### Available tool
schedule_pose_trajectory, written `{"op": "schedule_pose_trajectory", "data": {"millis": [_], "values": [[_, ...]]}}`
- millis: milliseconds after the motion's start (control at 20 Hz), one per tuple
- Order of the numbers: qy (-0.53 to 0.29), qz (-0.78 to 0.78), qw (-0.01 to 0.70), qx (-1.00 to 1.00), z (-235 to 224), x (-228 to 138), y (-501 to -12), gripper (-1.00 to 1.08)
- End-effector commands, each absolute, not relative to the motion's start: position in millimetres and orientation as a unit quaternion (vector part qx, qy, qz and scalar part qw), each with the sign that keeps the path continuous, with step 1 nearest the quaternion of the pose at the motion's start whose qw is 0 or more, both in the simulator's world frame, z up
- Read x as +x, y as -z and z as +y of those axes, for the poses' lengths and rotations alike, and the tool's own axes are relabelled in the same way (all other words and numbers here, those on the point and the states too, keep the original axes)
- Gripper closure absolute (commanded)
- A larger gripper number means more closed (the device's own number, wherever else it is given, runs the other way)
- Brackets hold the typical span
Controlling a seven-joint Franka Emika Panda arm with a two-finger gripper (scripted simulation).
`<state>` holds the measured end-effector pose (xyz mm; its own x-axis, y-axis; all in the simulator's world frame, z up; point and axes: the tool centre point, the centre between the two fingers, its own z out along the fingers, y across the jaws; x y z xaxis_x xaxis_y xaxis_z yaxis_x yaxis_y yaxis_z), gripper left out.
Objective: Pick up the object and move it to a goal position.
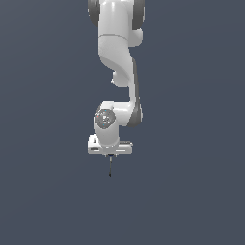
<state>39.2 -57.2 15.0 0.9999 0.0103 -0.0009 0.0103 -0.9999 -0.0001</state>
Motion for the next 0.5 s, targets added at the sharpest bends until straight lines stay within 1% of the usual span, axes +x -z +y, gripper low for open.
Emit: {"op": "schedule_pose_trajectory", "data": {"millis": [0,450], "values": [[0.000,-0.005,0.000,-1.000,-57.2,39.1,-15.3,1.08],[0.000,-0.005,0.000,-1.000,-66.6,23.5,-15.5,1.08]]}}
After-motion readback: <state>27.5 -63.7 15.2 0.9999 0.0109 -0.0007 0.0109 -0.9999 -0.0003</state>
